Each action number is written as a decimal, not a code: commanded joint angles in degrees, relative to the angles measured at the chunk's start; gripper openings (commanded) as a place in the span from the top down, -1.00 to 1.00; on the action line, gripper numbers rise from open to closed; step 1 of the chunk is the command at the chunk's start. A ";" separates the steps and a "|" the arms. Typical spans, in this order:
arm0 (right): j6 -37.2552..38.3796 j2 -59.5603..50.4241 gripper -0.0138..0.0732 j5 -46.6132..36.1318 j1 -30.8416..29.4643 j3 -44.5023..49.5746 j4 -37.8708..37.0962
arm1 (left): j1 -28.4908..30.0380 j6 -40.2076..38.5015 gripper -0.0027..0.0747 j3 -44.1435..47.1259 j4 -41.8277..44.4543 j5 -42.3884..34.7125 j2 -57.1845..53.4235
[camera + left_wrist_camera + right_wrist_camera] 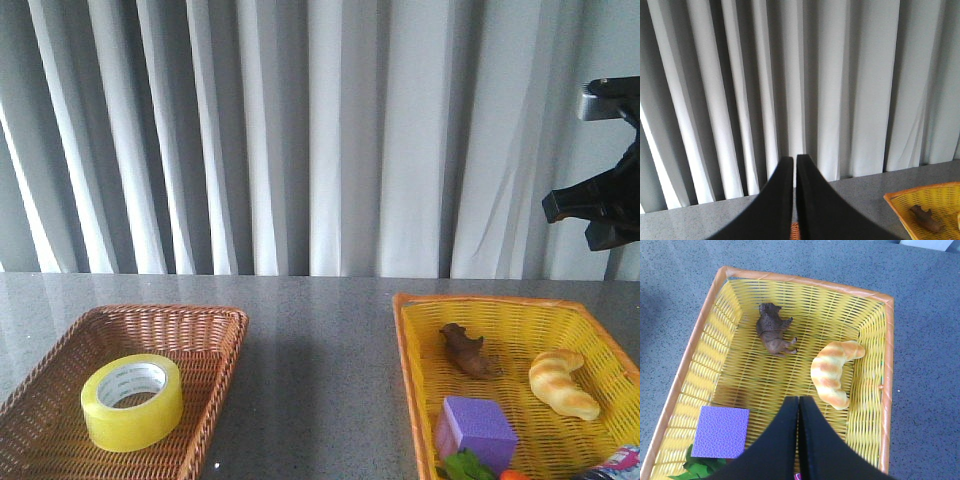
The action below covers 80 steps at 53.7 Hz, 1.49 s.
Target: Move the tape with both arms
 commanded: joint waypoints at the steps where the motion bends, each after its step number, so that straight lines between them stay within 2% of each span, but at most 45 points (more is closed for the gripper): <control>1: -0.39 -2.82 0.70 -1.87 -0.35 -1.37 -0.31 | -0.06 -0.47 0.95 -0.84 -0.91 -4.54 -0.01; 18: -0.39 -2.82 0.70 -1.87 -0.35 -1.37 -0.31 | -0.06 -0.47 0.95 -0.68 -1.46 -4.60 0.13; 26: -0.39 -2.82 0.70 -1.88 -0.35 -1.37 -0.26 | -0.06 -0.51 0.95 6.83 3.92 -8.92 -4.46; 39: -0.39 -2.82 0.70 -1.91 -0.35 -1.37 -0.32 | -0.06 -0.09 0.95 40.06 8.76 -30.33 -24.89; 57: -0.39 -2.82 0.70 -1.91 -0.35 -1.37 -0.32 | -0.06 0.08 0.95 85.32 10.81 -46.93 -52.39; 68: -0.39 -2.82 0.70 -1.91 -0.35 -1.37 -0.32 | 0.00 -0.02 0.95 104.77 10.81 -57.67 -63.62; 80: -0.39 -2.82 0.70 -1.86 -0.35 -1.37 -0.27 | 1.41 -0.20 0.95 116.88 11.56 -59.97 -66.85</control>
